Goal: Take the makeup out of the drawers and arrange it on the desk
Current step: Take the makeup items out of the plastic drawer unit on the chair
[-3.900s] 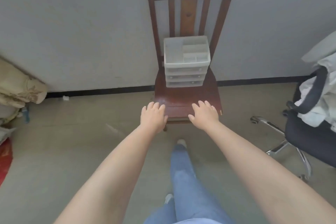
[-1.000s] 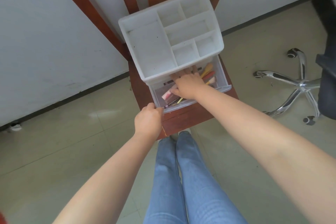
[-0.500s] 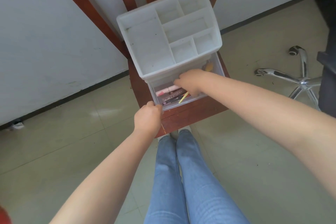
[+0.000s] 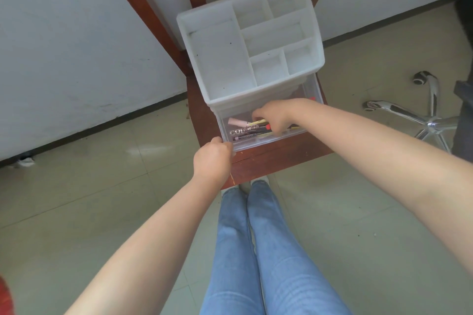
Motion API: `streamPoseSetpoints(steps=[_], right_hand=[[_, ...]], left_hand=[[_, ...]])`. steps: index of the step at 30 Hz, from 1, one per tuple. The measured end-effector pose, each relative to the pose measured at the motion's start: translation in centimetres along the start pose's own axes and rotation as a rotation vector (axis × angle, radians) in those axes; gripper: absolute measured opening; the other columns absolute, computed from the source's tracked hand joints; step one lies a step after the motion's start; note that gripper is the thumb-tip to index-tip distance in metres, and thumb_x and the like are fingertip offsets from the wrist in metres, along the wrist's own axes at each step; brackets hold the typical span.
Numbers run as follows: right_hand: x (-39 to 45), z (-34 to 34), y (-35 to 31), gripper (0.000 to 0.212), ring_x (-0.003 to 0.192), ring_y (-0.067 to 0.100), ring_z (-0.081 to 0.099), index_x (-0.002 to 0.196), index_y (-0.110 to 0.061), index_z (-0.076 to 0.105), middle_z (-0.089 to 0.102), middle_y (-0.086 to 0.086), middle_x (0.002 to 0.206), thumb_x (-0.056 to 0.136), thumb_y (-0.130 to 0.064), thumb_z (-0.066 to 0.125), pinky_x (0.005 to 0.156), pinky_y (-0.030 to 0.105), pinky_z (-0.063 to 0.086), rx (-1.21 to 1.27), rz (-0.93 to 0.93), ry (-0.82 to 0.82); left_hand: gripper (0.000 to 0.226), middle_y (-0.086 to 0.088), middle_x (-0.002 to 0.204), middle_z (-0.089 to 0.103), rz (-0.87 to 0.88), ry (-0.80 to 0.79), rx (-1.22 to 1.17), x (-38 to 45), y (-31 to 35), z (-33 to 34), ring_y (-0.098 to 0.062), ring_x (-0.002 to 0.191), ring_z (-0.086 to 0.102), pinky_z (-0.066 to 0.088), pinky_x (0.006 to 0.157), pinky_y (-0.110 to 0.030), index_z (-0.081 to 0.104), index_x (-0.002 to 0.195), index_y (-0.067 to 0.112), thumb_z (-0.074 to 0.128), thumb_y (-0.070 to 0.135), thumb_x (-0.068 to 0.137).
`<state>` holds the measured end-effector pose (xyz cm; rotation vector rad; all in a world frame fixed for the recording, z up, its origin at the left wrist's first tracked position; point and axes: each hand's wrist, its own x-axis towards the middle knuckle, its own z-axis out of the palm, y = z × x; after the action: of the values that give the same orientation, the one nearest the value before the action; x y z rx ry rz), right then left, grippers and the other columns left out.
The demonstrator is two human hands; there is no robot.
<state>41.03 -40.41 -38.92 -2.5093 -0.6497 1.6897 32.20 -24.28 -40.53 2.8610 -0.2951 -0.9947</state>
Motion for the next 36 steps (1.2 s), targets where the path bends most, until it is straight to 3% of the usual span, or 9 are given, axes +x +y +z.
streamPoseSetpoints(steps=[5,10,15,21,23,25,27,30,36], right_hand=[[0.8,0.3,-0.1,0.013,0.054,0.016,0.039,0.087,-0.006,0.049,0.040,0.001,0.062,0.077,-0.002,0.056,0.045,0.025,0.028,-0.070,0.045,-0.043],[-0.3,0.1,-0.2,0.012,0.055,0.017,0.042,0.075,-0.014,0.047,0.042,-0.001,0.060,0.082,-0.005,0.051,0.045,0.025,0.029,-0.058,-0.025,0.124],[-4.3,0.1,-0.6,0.012,0.071,0.024,0.046,0.096,-0.012,0.052,0.042,-0.002,0.065,0.085,-0.010,0.052,0.049,0.025,0.029,0.117,0.022,0.426],[-7.7,4.5,1.5,0.013,0.057,0.014,0.058,0.076,-0.014,0.050,0.052,0.005,0.071,0.084,-0.009,0.058,0.057,0.023,0.043,0.961,0.345,0.822],[-7.8,6.9,1.6,0.026,0.037,0.001,0.054,0.068,-0.020,0.045,0.052,0.003,0.065,0.084,-0.006,0.059,0.051,0.023,0.045,1.317,0.474,0.868],[-7.5,8.7,1.1,0.020,0.044,0.006,0.056,0.073,-0.019,0.048,0.057,0.005,0.072,0.084,-0.009,0.061,0.054,0.025,0.047,1.403,0.521,0.839],[-6.9,9.2,0.2,0.007,0.060,0.019,0.062,0.087,-0.012,0.054,0.061,0.009,0.080,0.086,-0.013,0.060,0.062,0.028,0.050,1.320,0.491,0.811],[-6.4,7.2,-0.4,0.023,0.090,0.032,0.063,0.109,-0.008,0.056,0.065,0.013,0.099,0.088,-0.017,0.054,0.070,0.031,0.047,0.832,0.380,0.725],[-5.2,1.4,-0.5,0.021,0.099,0.030,0.059,0.105,-0.010,0.057,0.061,0.010,0.108,0.087,-0.006,0.048,0.068,0.029,0.037,0.049,0.245,0.572]], left_hand=[[0.025,-0.012,0.110,0.055,-0.008,0.004,-0.013,0.0,0.0,0.1,-0.031,0.098,0.059,0.047,0.072,-0.033,0.060,0.112,0.007,0.044,0.016,0.095],[0.018,-0.010,0.107,0.055,-0.030,0.037,-0.003,0.0,-0.1,-0.1,-0.029,0.094,0.058,0.037,0.062,-0.029,0.060,0.105,0.008,0.047,0.009,0.092],[0.019,-0.010,0.106,0.056,-0.021,0.030,0.023,0.1,-0.1,-0.5,-0.029,0.093,0.058,0.037,0.061,-0.029,0.061,0.104,0.008,0.048,0.007,0.090],[0.017,-0.015,0.111,0.049,-0.018,0.083,0.092,-0.3,0.5,-1.4,-0.032,0.104,0.048,0.033,0.063,-0.031,0.063,0.100,0.005,0.056,0.007,0.085],[0.010,-0.019,0.097,0.054,0.042,0.141,0.141,-0.5,0.9,-2.0,-0.036,0.090,0.054,0.031,0.059,-0.030,0.067,0.078,0.002,0.072,0.004,0.069],[0.006,-0.019,0.096,0.053,0.089,0.135,0.185,-0.6,1.1,-2.3,-0.035,0.089,0.053,0.031,0.062,-0.033,0.066,0.076,0.001,0.069,0.002,0.071],[0.015,-0.015,0.109,0.050,0.089,0.063,0.227,-0.4,1.0,-2.0,-0.032,0.103,0.048,0.033,0.073,-0.034,0.063,0.096,0.004,0.051,0.005,0.086],[0.025,-0.011,0.114,0.050,0.114,-0.014,0.333,-0.2,1.1,-2.6,-0.030,0.109,0.046,0.036,0.084,-0.032,0.058,0.108,0.007,0.041,0.008,0.091],[0.024,-0.010,0.116,0.052,0.145,-0.070,0.394,0.1,1.1,-2.6,-0.029,0.110,0.049,0.038,0.086,-0.031,0.056,0.111,0.008,0.044,0.011,0.091]])
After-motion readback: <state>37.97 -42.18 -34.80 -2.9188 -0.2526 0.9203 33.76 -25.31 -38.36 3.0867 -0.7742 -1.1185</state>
